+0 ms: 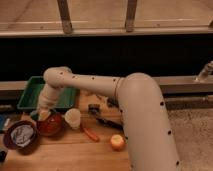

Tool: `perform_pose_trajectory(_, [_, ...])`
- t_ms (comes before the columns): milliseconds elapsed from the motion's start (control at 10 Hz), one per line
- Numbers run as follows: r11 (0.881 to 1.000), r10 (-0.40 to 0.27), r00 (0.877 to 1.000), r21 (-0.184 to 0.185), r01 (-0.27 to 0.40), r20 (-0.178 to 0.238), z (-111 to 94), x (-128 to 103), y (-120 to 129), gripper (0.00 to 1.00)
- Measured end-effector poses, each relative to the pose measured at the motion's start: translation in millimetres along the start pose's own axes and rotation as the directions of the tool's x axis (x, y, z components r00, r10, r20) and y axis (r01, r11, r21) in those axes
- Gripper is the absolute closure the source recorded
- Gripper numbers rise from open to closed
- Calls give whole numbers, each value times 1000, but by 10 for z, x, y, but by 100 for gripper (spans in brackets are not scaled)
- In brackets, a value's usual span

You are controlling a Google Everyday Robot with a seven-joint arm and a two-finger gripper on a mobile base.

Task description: Place sponge in red bowl

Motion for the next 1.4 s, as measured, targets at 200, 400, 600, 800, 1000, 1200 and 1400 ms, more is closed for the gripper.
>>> perform_pose_trajectory(200, [1000,0,1000,0,0,0,-1,2,0,55])
perform_pose_trajectory(400, [1000,1,1000,0,-1,0,-2,4,-1,35])
perform_pose_trajectory(600, [1000,1,1000,0,-1,0,-3,4,0,21])
perform_pose_trajectory(800, [1000,1,1000,0,-1,0,-2,4,0,20])
perform_pose_trajectory(1000, [1000,1,1000,0,-1,0,-2,4,0,20])
perform_pose_trajectory(1200, [1000,1,1000,0,-1,0,-2,3,0,20])
perform_pose_trajectory(1400, [1000,0,1000,0,0,0,-2,3,0,20])
